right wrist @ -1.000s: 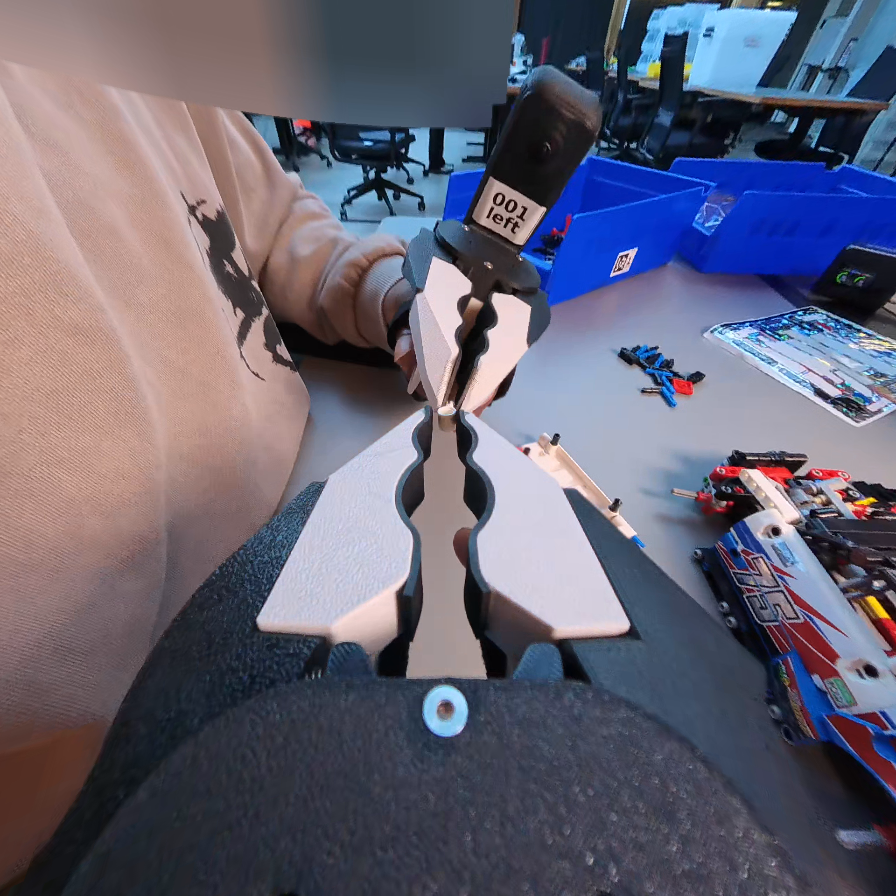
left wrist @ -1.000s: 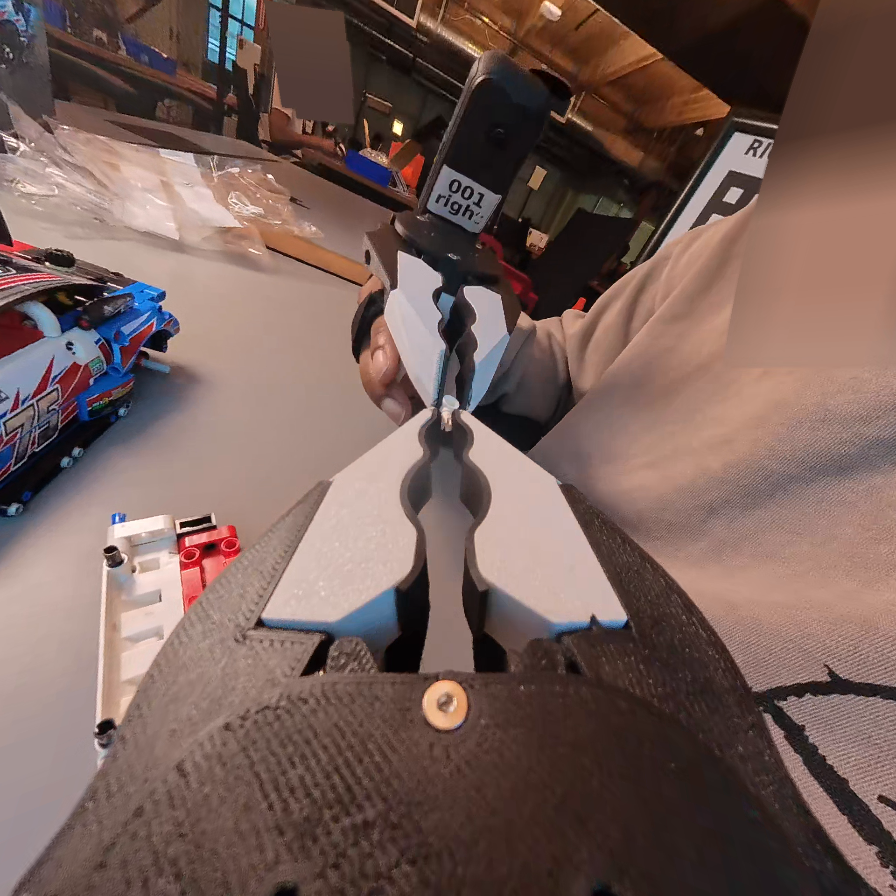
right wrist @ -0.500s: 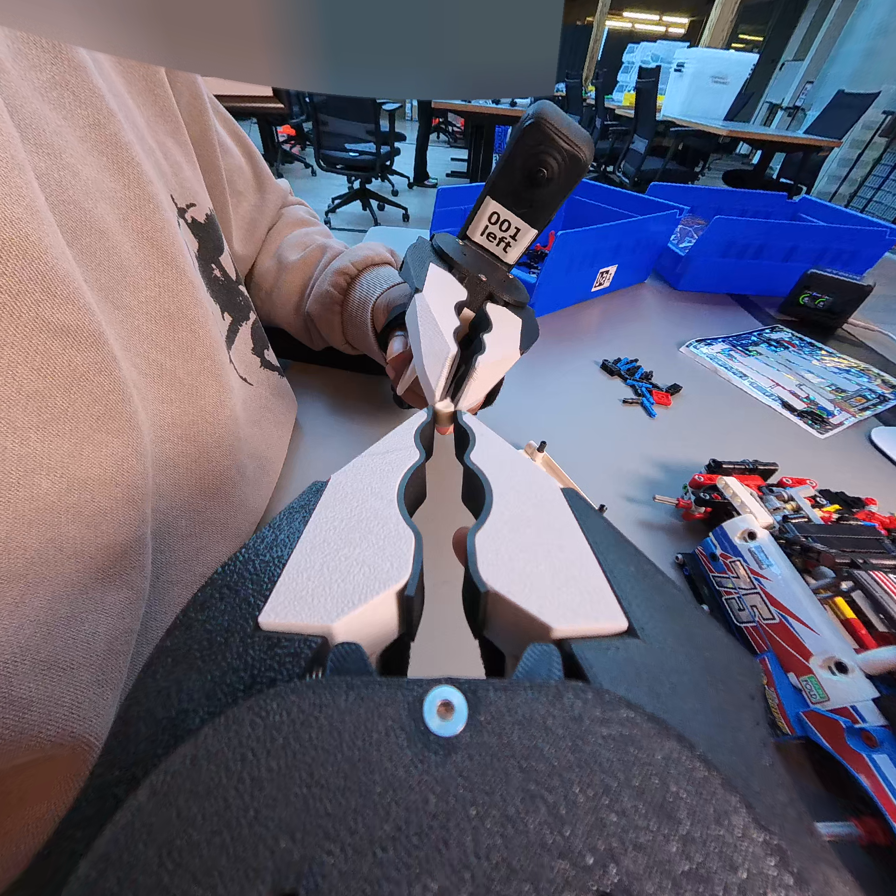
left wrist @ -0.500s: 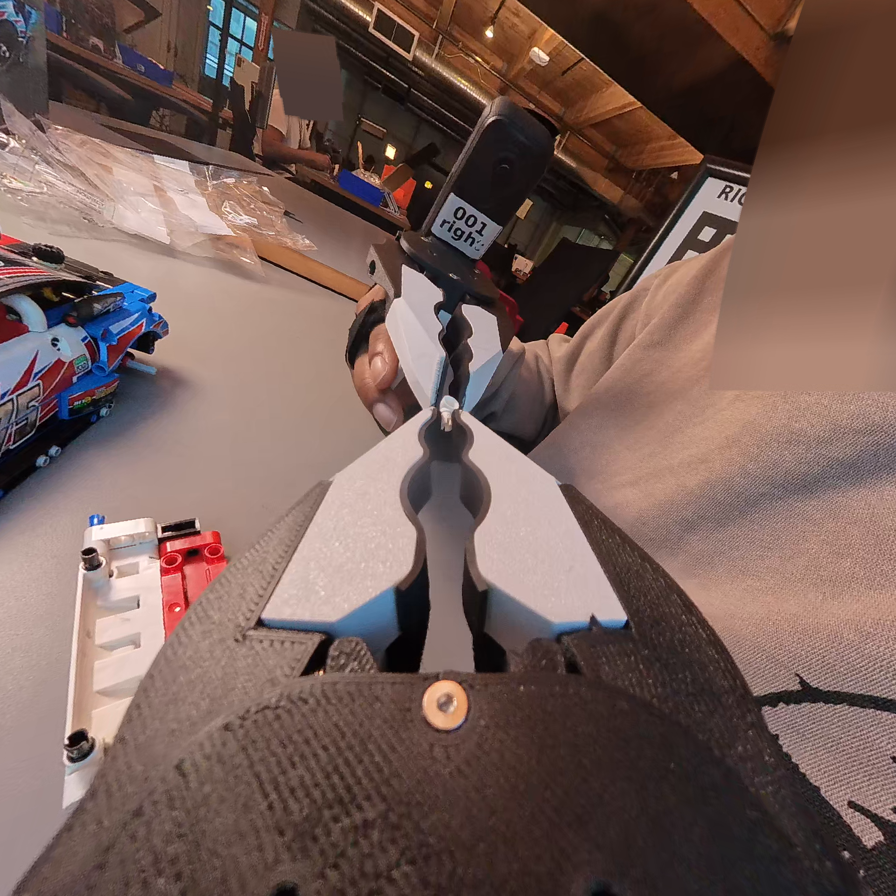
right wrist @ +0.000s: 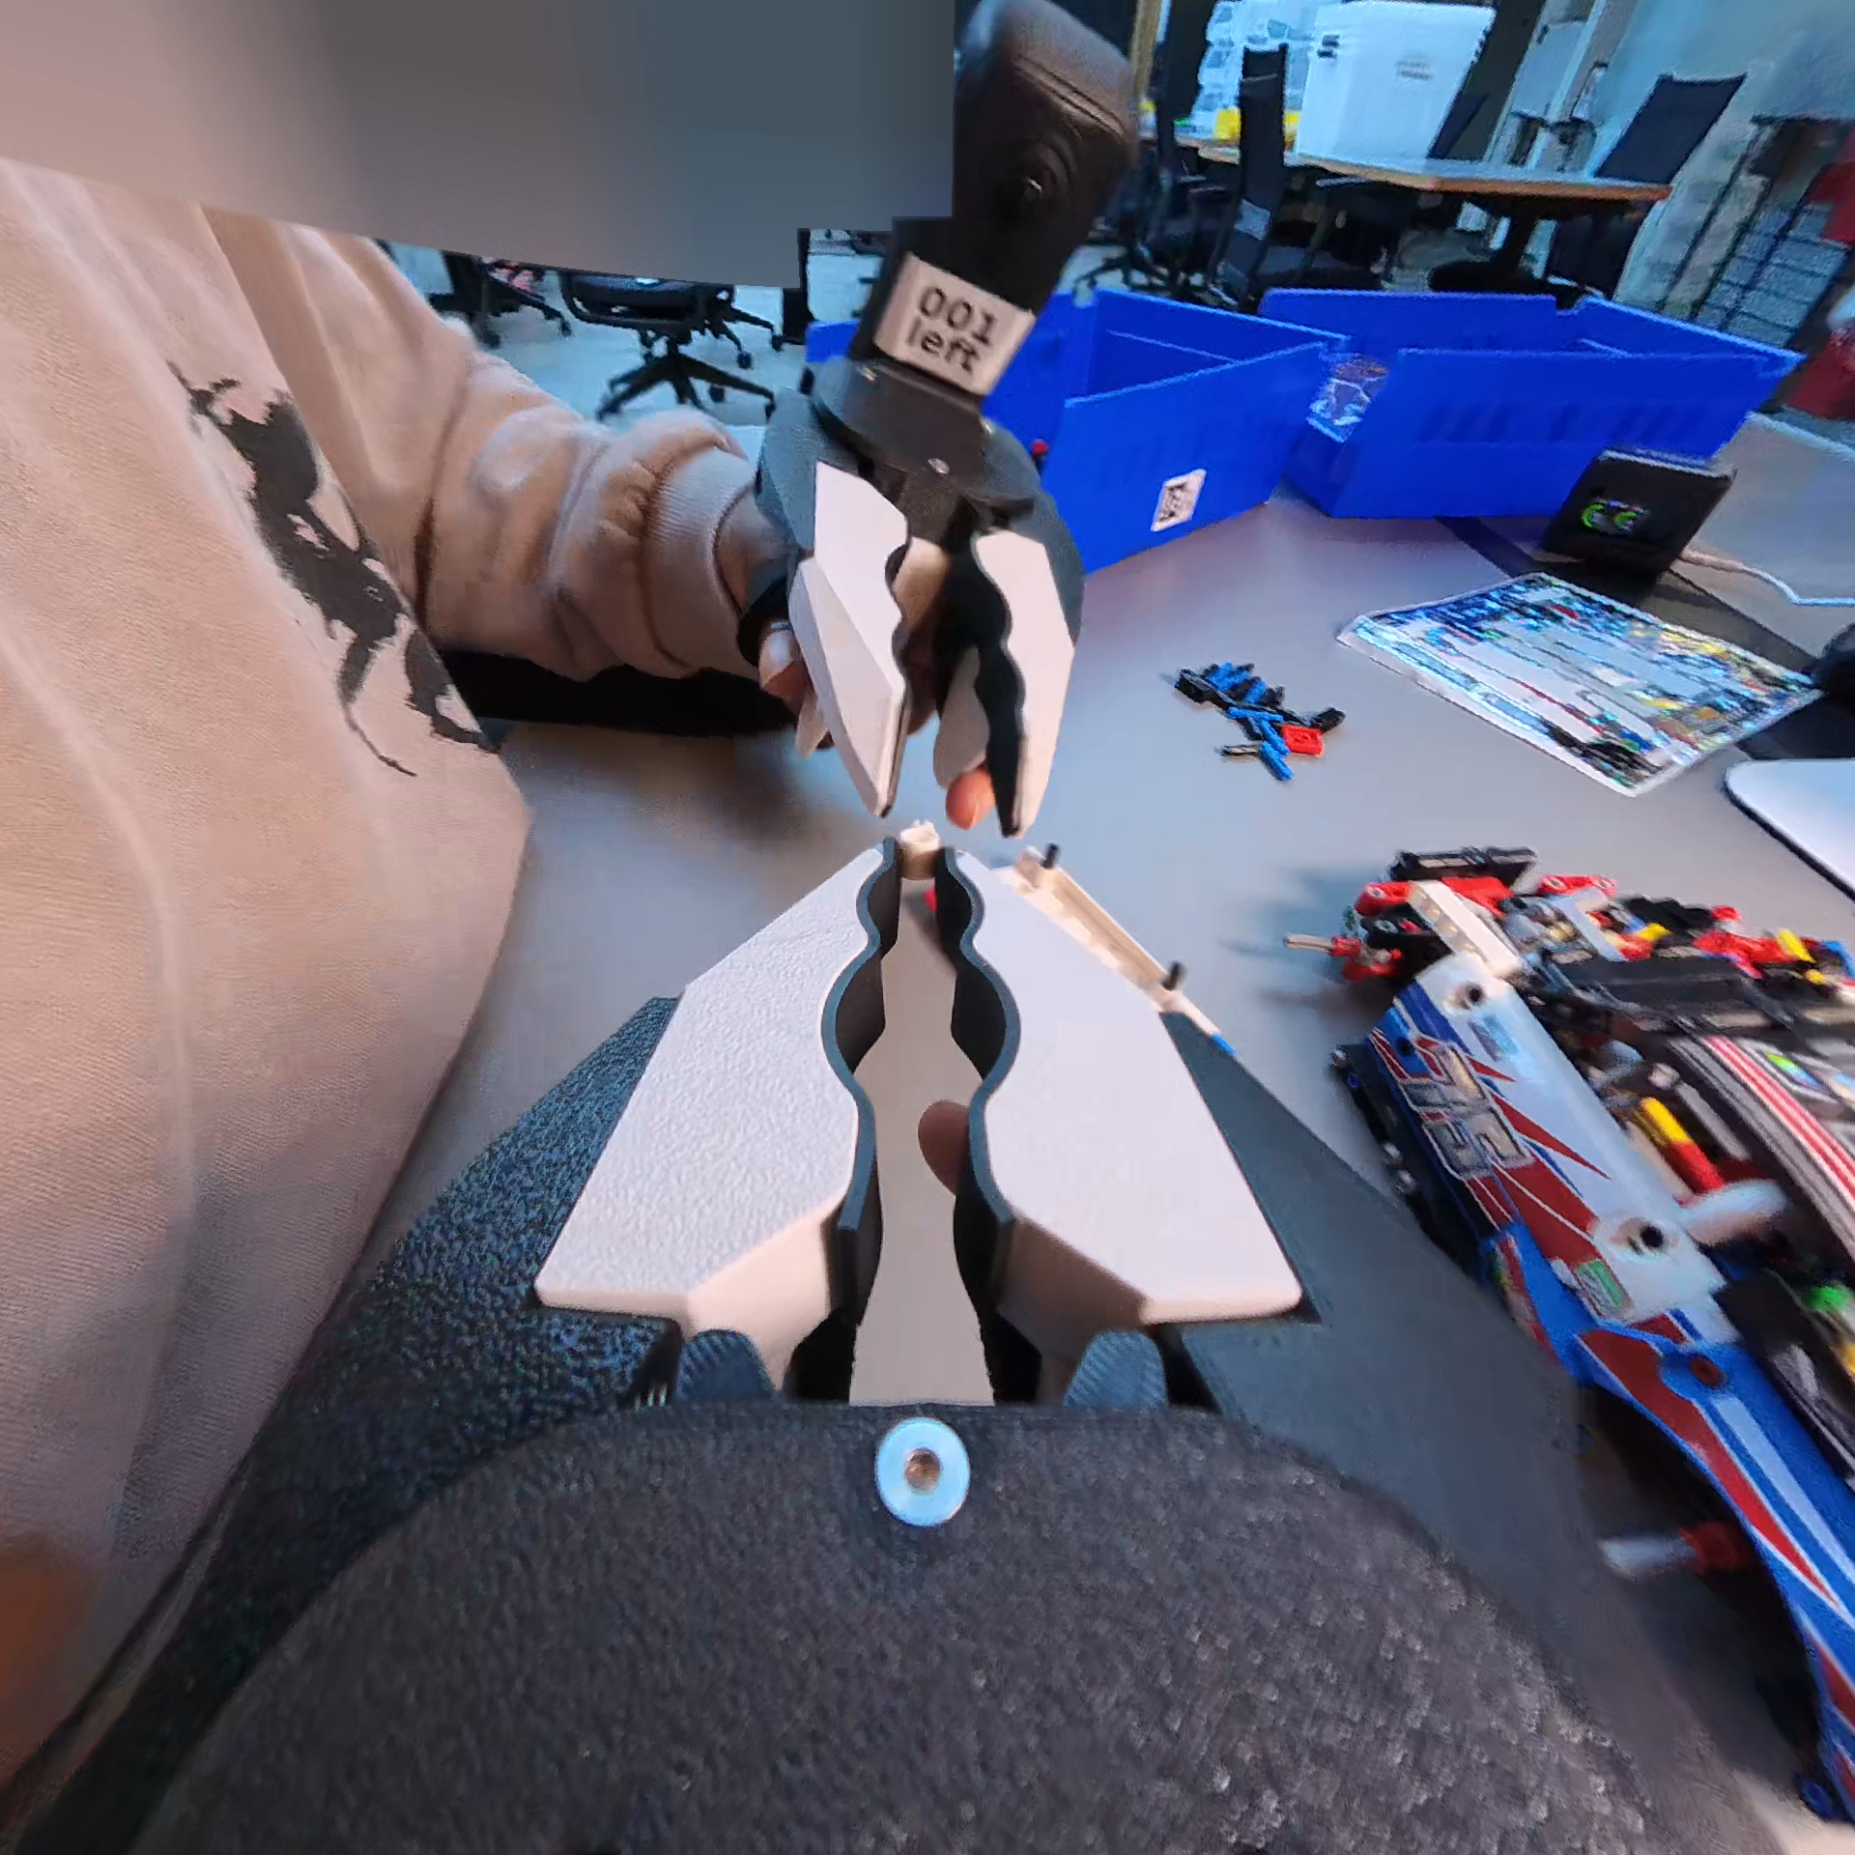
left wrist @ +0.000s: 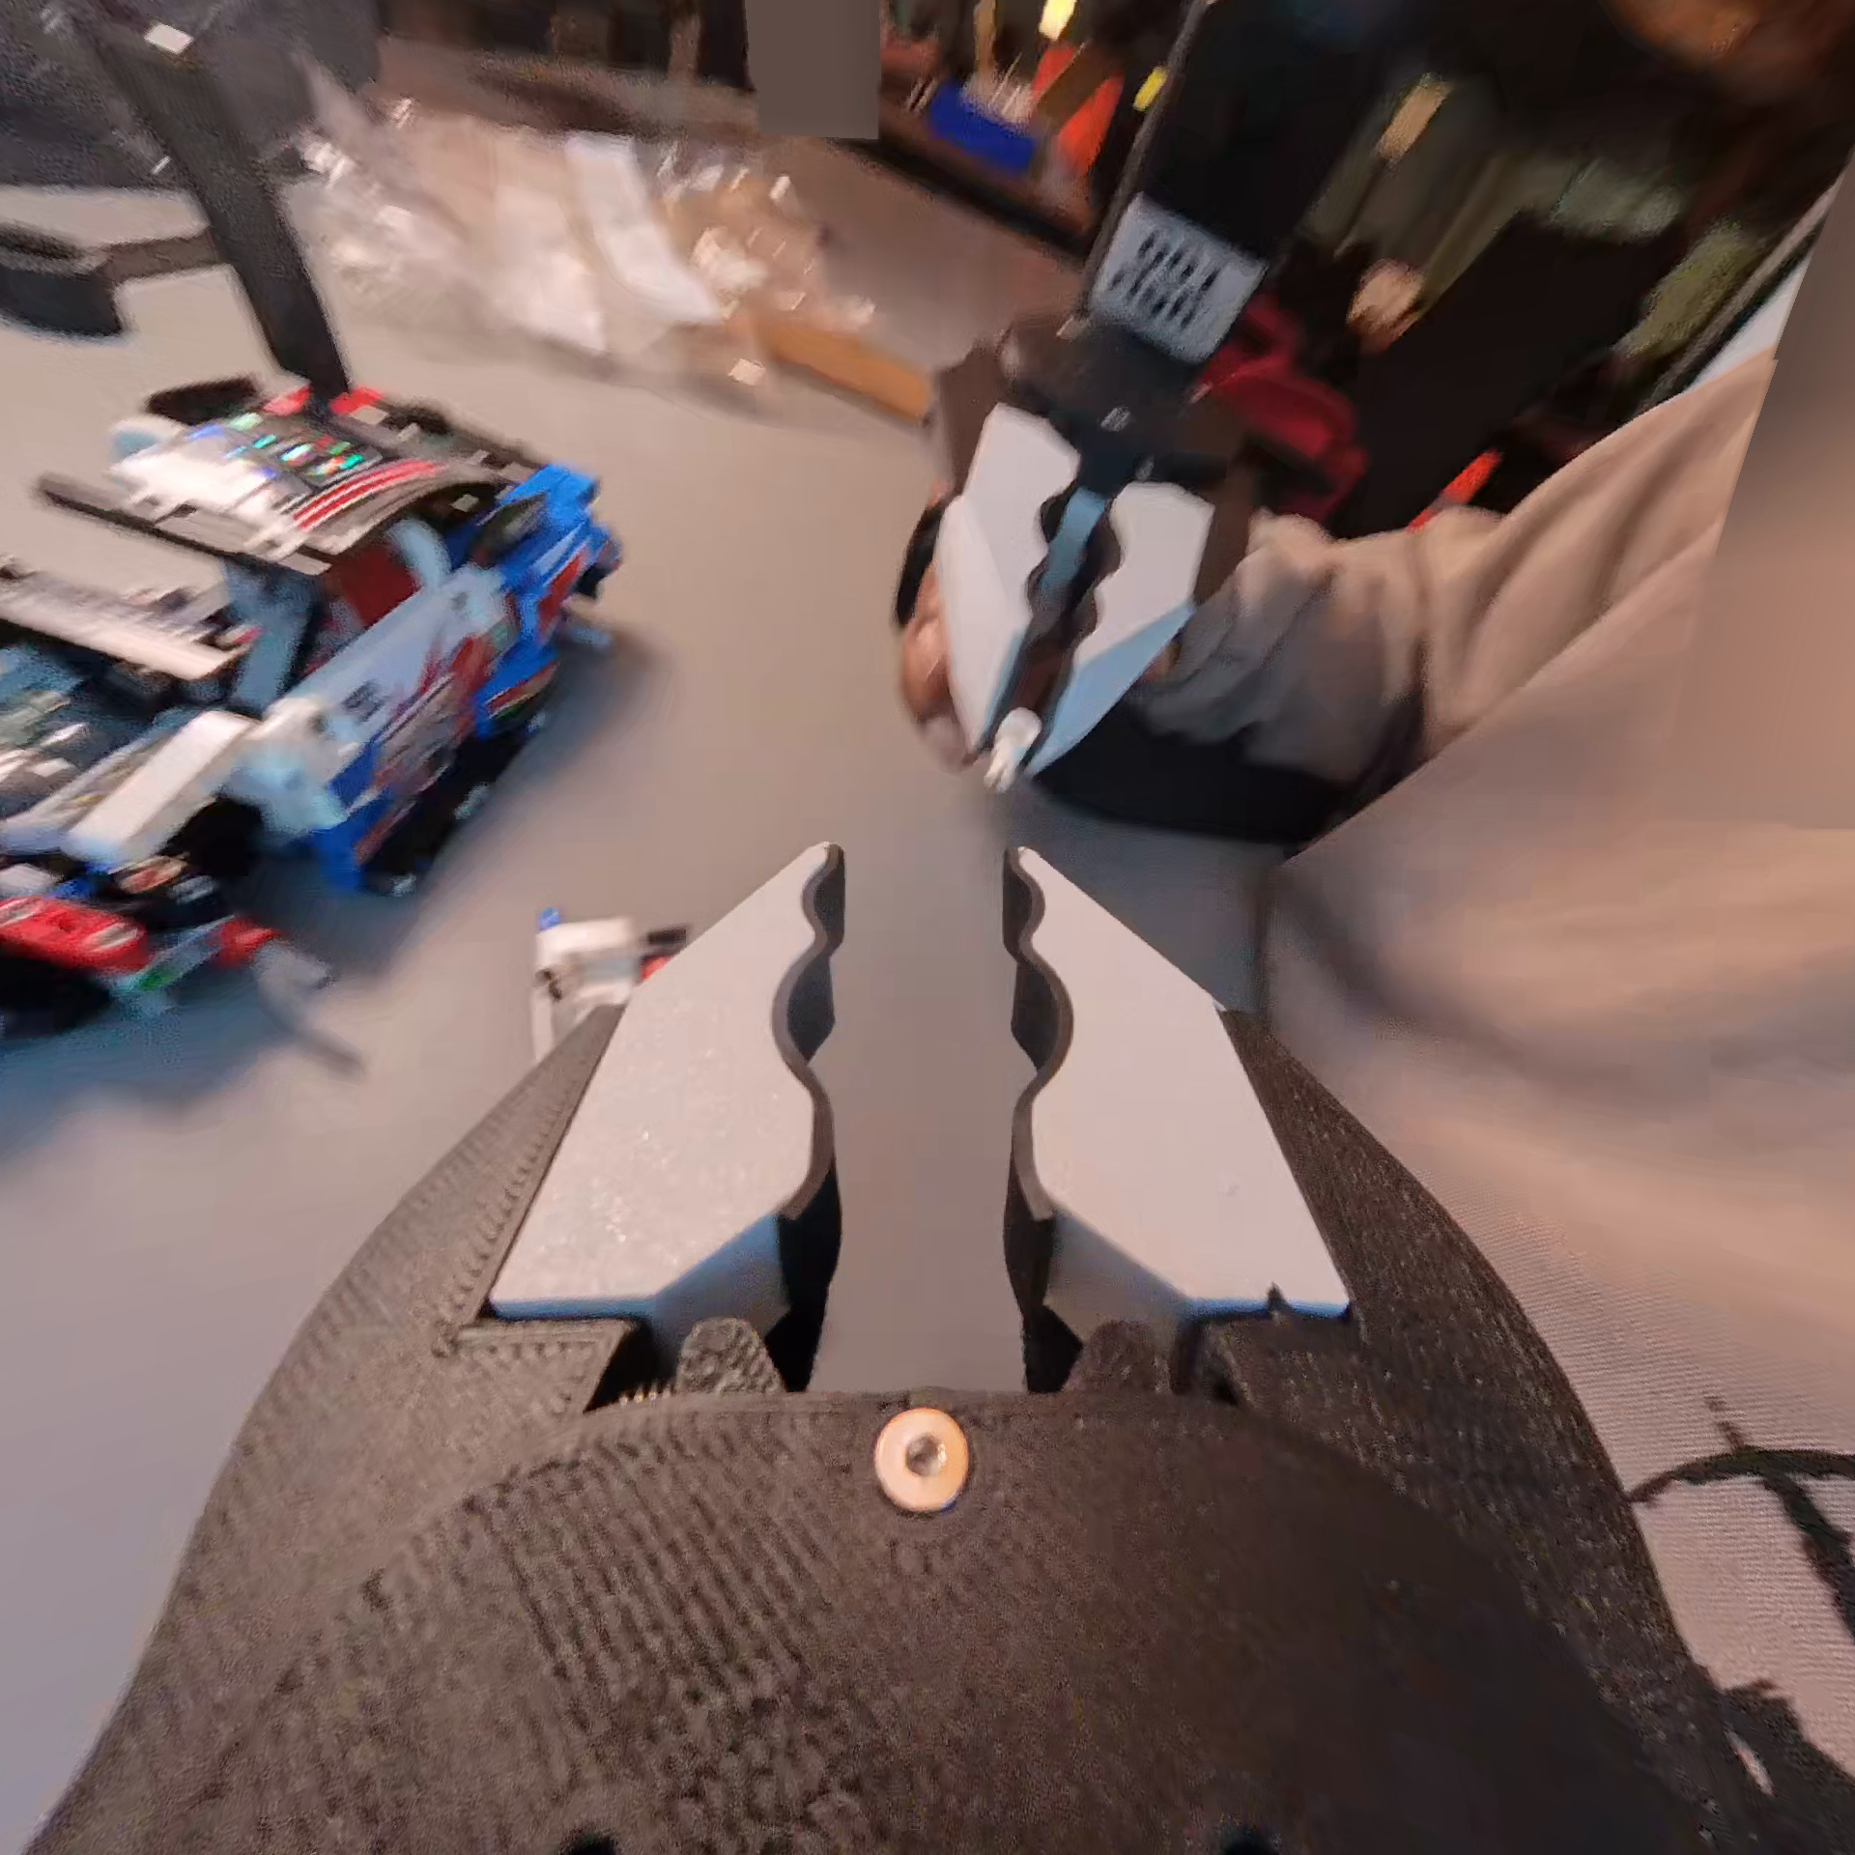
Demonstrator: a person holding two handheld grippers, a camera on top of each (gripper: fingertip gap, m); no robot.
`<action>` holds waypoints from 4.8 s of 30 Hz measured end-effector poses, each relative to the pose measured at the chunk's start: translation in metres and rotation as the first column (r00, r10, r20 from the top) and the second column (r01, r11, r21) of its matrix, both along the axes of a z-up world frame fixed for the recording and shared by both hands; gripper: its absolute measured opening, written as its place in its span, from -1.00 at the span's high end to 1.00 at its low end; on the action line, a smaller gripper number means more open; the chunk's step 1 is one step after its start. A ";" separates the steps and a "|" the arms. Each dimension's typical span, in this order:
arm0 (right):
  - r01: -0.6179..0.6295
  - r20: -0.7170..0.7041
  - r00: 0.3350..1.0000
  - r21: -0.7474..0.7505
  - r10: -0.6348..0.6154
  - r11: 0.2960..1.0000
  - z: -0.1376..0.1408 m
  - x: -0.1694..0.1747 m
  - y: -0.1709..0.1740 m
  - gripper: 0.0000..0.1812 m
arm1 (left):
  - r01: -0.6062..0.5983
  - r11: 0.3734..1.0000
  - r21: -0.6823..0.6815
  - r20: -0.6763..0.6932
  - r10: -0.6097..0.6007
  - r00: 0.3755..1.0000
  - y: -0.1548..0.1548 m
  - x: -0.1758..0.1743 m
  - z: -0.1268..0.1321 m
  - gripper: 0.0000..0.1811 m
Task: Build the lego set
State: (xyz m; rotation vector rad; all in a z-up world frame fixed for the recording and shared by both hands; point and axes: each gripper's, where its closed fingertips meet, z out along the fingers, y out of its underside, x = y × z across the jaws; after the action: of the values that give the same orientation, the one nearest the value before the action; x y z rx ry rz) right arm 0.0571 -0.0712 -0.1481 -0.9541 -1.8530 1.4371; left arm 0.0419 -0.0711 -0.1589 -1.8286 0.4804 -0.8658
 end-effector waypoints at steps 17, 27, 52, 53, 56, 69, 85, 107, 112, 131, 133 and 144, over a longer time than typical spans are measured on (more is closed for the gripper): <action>0.130 0.112 0.985 0.019 -0.131 0.991 -0.026 0.011 0.050 0.96 | -0.157 0.913 -0.376 -0.615 -0.119 0.780 0.021 -0.046 -0.091 0.40; 0.107 0.203 0.971 0.109 -0.127 0.988 -0.052 0.009 0.038 0.96 | -0.106 0.946 -0.306 -0.614 -0.112 0.781 0.017 -0.044 -0.088 0.45; -0.103 -0.125 0.989 -0.200 0.079 0.974 0.005 0.000 -0.016 0.94 | 0.232 0.942 -0.241 -0.168 -0.276 0.946 0.025 0.044 0.045 0.34; -0.104 -0.133 0.988 -0.187 0.080 0.977 0.006 0.000 -0.017 0.94 | 0.234 0.937 -0.260 -0.123 -0.273 0.954 0.028 0.040 0.048 0.38; -0.103 -0.145 0.986 -0.135 0.084 0.985 0.003 -0.002 -0.020 0.96 | 0.307 0.851 -0.426 0.043 -0.320 0.946 0.027 0.028 0.033 0.39; -0.076 -0.054 0.996 -0.028 0.074 0.997 -0.017 0.002 -0.008 0.96 | 0.241 0.827 -0.509 -0.013 -0.287 0.958 0.033 -0.006 -0.023 0.85; 0.080 -0.046 0.996 -0.054 -0.082 0.995 -0.008 0.004 0.032 0.95 | -0.159 0.902 -0.402 -0.448 -0.043 0.893 0.055 -0.043 -0.088 0.78; 0.154 -0.016 0.987 -0.109 -0.157 0.982 -0.008 0.003 0.051 0.95 | 0.017 0.985 -0.169 -0.415 -0.087 0.905 0.056 -0.048 -0.033 1.00; 0.096 0.037 0.995 -0.101 -0.093 0.990 -0.023 -0.002 0.036 0.96 | 0.143 0.973 -0.183 -0.112 -0.165 0.980 0.041 -0.033 0.028 1.00; -0.127 -0.129 0.986 -0.204 0.102 0.971 0.006 -0.008 -0.025 0.94 | 0.275 0.869 -0.412 -0.009 -0.306 0.952 0.033 0.038 0.043 0.65; -0.111 -0.097 0.991 -0.172 0.096 0.979 -0.001 -0.010 -0.024 0.93 | 0.303 0.822 -0.482 0.006 -0.343 0.939 0.026 0.040 0.035 0.48; -0.069 0.311 0.947 -0.047 0.080 0.997 -0.054 -0.005 -0.026 0.94 | 0.414 0.708 -0.572 0.135 -0.417 0.899 0.005 0.053 -0.020 0.42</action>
State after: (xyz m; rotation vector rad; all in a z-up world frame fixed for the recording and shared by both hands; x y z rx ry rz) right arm 0.0520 -0.0975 -0.2019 -1.1993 -2.1163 1.4319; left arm 0.0945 -0.0661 -0.1788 -2.3333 0.7028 -1.4505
